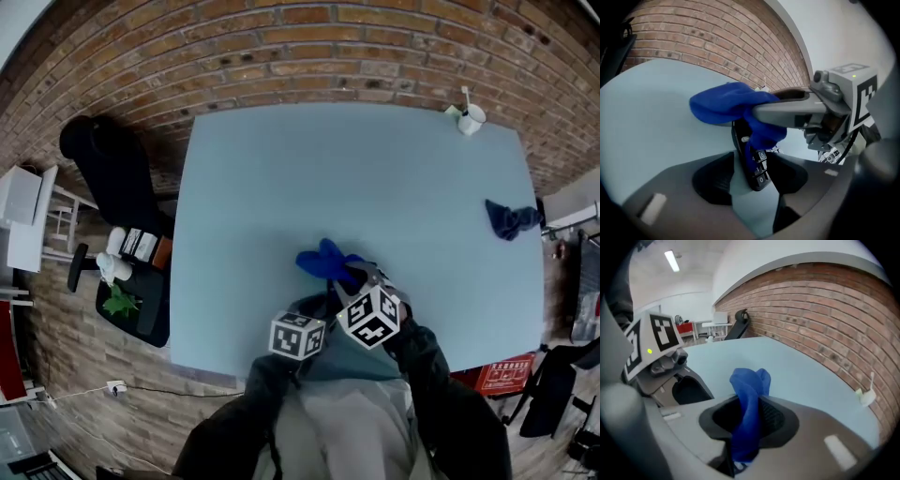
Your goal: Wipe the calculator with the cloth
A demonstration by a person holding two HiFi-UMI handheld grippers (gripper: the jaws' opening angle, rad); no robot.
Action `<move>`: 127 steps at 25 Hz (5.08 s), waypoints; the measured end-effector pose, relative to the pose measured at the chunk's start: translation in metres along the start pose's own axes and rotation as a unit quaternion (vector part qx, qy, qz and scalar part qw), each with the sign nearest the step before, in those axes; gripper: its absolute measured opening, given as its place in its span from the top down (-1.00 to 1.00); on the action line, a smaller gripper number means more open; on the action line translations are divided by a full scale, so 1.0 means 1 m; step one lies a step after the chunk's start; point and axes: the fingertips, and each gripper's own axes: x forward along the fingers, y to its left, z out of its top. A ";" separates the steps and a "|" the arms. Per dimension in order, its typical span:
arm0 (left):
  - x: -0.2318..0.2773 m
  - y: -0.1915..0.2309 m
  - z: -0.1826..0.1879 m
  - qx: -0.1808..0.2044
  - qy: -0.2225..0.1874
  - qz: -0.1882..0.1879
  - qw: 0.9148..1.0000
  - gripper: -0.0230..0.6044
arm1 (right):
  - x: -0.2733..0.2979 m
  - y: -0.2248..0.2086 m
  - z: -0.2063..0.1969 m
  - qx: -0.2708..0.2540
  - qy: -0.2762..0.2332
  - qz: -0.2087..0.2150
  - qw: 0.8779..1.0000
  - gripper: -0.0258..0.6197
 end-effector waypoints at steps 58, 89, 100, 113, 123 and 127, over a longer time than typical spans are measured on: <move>-0.087 -0.086 0.054 -0.071 -0.199 -0.343 0.915 0.45 | -0.161 0.000 -0.014 0.540 -0.355 0.414 0.640 0.58; -0.180 -0.102 0.140 -0.237 -0.346 -0.554 0.719 0.46 | -0.205 0.047 0.058 0.387 -0.365 0.404 0.744 0.61; -0.155 -0.101 0.138 -0.142 -0.318 -0.389 0.853 0.47 | -0.242 0.006 0.095 0.177 -0.343 0.104 0.916 0.61; -0.152 -0.100 0.150 -0.163 -0.349 -0.307 0.870 0.47 | -0.189 0.091 0.082 0.015 -0.174 0.062 0.983 0.63; -0.155 -0.127 0.146 -0.103 -0.330 -0.305 0.887 0.47 | -0.230 -0.001 0.110 0.124 -0.270 -0.065 0.953 0.63; -0.154 -0.123 0.145 -0.081 -0.325 -0.284 0.898 0.47 | -0.225 0.015 0.129 0.084 -0.253 -0.037 0.963 0.63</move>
